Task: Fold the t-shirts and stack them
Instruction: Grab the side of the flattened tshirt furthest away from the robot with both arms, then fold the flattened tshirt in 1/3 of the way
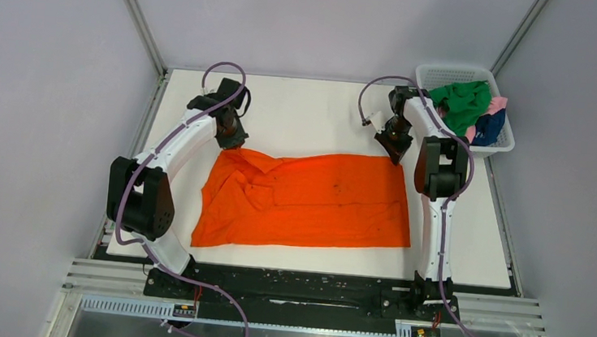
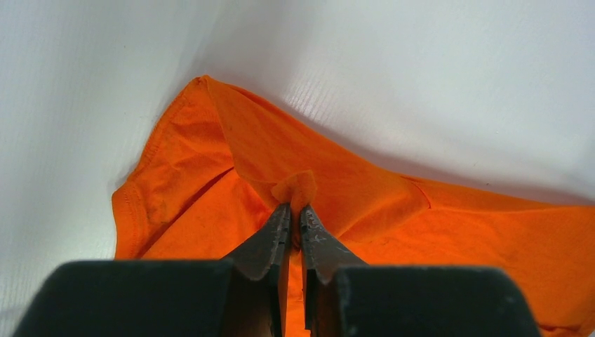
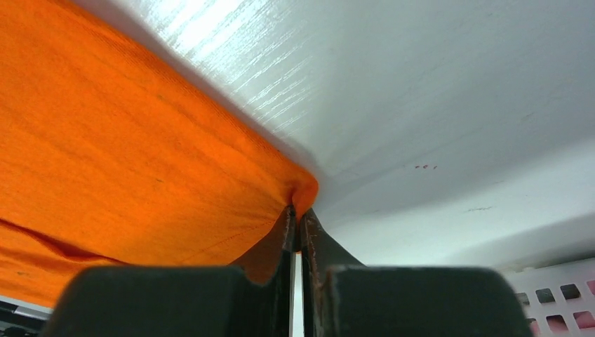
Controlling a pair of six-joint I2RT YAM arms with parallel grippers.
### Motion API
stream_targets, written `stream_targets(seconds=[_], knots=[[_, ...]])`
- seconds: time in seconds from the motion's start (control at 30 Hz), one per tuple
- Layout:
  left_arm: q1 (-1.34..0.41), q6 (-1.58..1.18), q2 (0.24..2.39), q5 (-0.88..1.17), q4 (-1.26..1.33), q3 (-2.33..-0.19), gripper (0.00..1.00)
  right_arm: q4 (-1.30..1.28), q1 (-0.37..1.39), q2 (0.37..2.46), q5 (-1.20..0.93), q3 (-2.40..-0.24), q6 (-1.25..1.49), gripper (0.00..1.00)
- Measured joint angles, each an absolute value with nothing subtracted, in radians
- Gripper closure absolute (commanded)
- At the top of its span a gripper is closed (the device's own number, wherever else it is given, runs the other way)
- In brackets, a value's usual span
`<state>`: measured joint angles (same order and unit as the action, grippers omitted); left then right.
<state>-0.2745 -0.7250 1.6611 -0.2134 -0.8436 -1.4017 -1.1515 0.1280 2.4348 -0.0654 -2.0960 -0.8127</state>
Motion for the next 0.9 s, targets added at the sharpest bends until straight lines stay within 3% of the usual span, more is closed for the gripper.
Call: stream_targets(seconds=[0.23,0.57,0.9], knots=[[-0.274,-0.735,1.652,-0.214,-0.835,-1.361,1.0,-1.105,0.128,2.381,-0.073,-2.016,-0.89,1.0],[-0.279,-0.785,1.483,-0.216,-0.816,-1.191,1.0,-0.781,0.162,1.916,-0.092,-1.461,-1.134,1.0],[-0.306,-0.885,1.208,-0.206,-0.803,-0.941,1.0,-0.42,0.231,1.636,-0.062,-1.133,-1.212,1.0]])
